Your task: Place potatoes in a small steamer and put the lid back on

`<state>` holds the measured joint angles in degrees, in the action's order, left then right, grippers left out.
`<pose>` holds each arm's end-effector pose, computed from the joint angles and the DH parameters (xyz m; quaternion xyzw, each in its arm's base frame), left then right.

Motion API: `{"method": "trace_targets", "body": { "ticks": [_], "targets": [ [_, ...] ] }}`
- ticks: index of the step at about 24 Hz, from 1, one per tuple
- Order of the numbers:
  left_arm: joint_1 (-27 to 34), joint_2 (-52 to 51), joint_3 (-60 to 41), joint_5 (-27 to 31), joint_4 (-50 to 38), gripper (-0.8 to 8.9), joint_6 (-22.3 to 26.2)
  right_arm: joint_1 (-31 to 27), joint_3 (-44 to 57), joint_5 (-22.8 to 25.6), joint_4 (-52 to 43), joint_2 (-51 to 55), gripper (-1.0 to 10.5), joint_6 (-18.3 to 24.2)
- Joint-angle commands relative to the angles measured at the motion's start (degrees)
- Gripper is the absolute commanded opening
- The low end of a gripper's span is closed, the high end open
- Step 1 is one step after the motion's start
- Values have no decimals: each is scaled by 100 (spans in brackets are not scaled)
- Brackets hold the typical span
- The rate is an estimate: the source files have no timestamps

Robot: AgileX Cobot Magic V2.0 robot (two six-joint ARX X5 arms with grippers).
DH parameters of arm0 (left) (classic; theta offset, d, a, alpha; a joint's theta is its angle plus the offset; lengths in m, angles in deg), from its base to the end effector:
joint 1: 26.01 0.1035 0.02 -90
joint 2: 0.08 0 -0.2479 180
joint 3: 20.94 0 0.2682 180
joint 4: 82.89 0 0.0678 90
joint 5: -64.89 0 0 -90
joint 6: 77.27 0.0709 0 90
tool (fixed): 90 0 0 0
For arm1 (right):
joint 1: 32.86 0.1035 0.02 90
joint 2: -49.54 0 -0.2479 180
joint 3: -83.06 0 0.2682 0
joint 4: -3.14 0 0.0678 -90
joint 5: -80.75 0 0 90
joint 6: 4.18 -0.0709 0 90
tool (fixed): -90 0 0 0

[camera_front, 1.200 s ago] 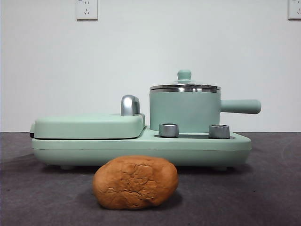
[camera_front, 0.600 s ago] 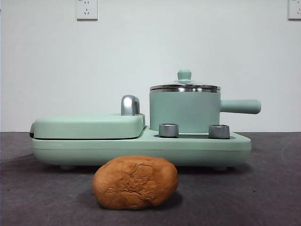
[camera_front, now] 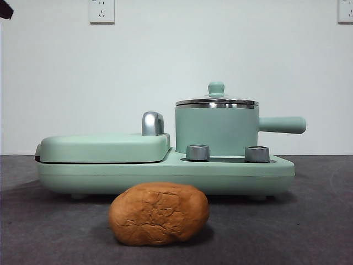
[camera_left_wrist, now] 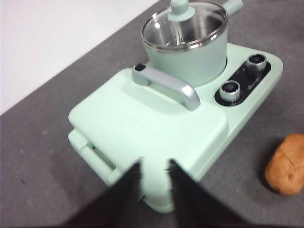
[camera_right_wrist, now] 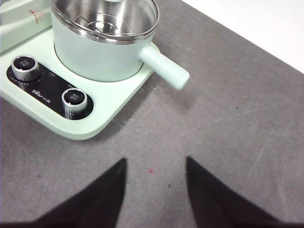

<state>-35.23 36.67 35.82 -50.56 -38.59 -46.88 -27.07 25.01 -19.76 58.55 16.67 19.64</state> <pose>0.1861 -0.0611 0.2894 0.2159 0.1246 -0.3357 0.9084 0.1711 0.0304 0.2829 -0.1867 0.2267 0.1877 0.9373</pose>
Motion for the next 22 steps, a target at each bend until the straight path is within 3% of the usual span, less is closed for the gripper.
{"method": "trace_targets", "body": {
  "ticks": [1, 8, 13, 22],
  "targets": [
    [-28, 28, 122, -24, -144, 258, -332, 9, -107, 2, -42, -28, 244, 90],
    [-35, 83, 122, -22, -450, 247, -474, 9, -107, 0, -42, -28, 244, 59],
    [-192, 435, 125, 63, -883, 245, -1167, 9, -107, 0, -48, -28, 244, 59],
    [-1014, 1628, 328, 380, -1934, 245, -1316, 9, -107, 0, -48, -35, 243, 37]
  ]
}}
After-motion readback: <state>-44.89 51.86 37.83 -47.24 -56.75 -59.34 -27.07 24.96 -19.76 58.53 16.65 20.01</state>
